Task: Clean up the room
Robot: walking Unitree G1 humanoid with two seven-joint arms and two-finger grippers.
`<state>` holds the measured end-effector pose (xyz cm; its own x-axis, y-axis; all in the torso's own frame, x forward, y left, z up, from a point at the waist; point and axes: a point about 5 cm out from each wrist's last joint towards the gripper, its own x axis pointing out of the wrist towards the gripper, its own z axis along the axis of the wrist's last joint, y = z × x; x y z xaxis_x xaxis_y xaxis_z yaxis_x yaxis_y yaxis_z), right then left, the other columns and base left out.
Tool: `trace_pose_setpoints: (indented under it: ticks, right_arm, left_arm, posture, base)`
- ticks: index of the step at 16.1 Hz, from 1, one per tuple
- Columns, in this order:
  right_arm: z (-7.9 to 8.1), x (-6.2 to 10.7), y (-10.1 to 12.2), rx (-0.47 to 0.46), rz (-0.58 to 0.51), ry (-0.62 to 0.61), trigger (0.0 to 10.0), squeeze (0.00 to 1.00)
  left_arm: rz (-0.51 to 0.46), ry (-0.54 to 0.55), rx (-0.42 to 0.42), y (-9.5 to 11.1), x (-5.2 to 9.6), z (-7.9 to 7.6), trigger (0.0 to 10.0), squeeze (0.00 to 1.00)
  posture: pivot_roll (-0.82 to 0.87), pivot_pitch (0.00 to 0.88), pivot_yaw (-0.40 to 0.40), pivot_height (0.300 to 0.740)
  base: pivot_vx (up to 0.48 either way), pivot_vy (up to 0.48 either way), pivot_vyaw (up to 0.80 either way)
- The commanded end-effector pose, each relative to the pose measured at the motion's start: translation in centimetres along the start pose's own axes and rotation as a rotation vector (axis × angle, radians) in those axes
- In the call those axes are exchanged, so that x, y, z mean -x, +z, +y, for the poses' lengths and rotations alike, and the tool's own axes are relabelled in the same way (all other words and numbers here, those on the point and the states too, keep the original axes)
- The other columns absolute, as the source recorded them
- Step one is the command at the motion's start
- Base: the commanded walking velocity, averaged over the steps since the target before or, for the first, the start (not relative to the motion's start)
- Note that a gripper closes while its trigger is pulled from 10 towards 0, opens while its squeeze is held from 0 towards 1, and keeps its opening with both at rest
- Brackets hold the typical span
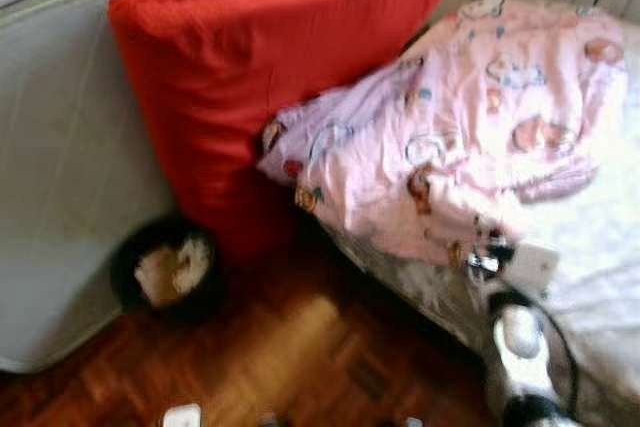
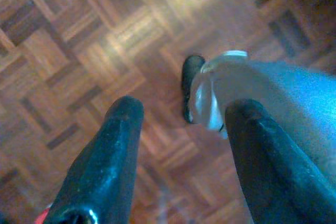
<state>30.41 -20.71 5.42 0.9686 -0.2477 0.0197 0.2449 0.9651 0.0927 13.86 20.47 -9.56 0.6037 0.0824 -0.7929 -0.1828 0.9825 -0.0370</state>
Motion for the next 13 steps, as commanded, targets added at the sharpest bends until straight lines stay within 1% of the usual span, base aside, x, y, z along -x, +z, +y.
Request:
trace_pose_setpoints:
  ticks: [1,3,4,5,6,7,8,10,12,13]
  right_arm:
    - [0.3,-0.3,0.9,0.004,-0.053,0.010,10.0,0.00]
    - [0.8,-0.7,2.0,0.014,-0.101,0.049,10.0,0.00]
    - [0.9,-0.8,2.1,0.020,-0.110,0.056,10.0,0.00]
    - [1.3,-1.0,2.9,0.023,-0.144,0.069,10.0,0.00]
    - [1.3,-1.1,3.2,0.021,-0.156,0.068,10.0,0.00]
    - [1.3,-1.1,3.3,0.019,-0.157,0.062,10.0,0.00]
    - [0.8,-1.0,3.1,0.009,-0.146,0.034,10.0,0.00]
    - [0.3,-0.7,2.8,0.025,-0.140,0.009,10.0,0.00]
    - [0.1,-0.5,3.0,0.041,-0.155,0.005,10.0,0.00]
    - [0.3,-0.5,4.0,0.067,-0.212,0.017,10.0,0.00]
  left_arm:
    - [0.030,0.003,-0.008,-0.9,0.2,-0.3,10.0,0.00]
    - [0.028,-0.014,-0.017,-0.9,0.0,-2.2,10.0,0.00]
    - [0.028,-0.015,-0.018,-0.9,0.0,-2.4,10.0,0.00]
    - [0.032,-0.022,-0.022,-1.0,0.0,-3.2,10.0,0.00]
    - [0.035,-0.025,-0.024,-1.2,0.0,-3.7,10.0,0.00]
    - [0.033,-0.023,-0.021,-1.1,0.0,-3.4,10.0,0.00]
    - [0.026,-0.015,-0.015,-0.8,0.0,-2.3,10.0,0.00]
    - [0.023,-0.012,-0.017,-0.7,0.0,-2.1,10.0,0.00]
    - [0.023,-0.012,-0.020,-0.7,0.0,-2.1,10.0,0.00]
    - [0.023,-0.010,-0.022,-0.7,0.0,-2.0,10.0,0.00]
  posture:
    - [0.06,0.145,0.043,0.740]
    - [0.06,0.141,0.041,0.740]
    - [0.06,0.141,0.040,0.740]
    - [0.06,0.140,0.040,0.740]
    - [0.05,0.141,0.039,0.740]
    - [0.05,0.142,0.038,0.740]
    - [0.06,0.143,0.037,0.740]
    - [0.06,0.146,0.036,0.740]
    - [0.06,0.148,0.036,0.740]
    - [0.06,0.152,0.037,0.740]
  base:
    - [0.000,0.000,0.00]
    - [0.000,0.000,0.00]
    - [0.000,0.000,0.00]
    - [0.000,0.000,0.00]
    - [0.000,0.000,0.00]
    - [0.000,0.000,0.00]
    - [0.000,0.000,0.00]
    - [0.000,0.000,0.00]
    - [0.000,0.000,0.00]
    - [0.000,0.000,0.00]
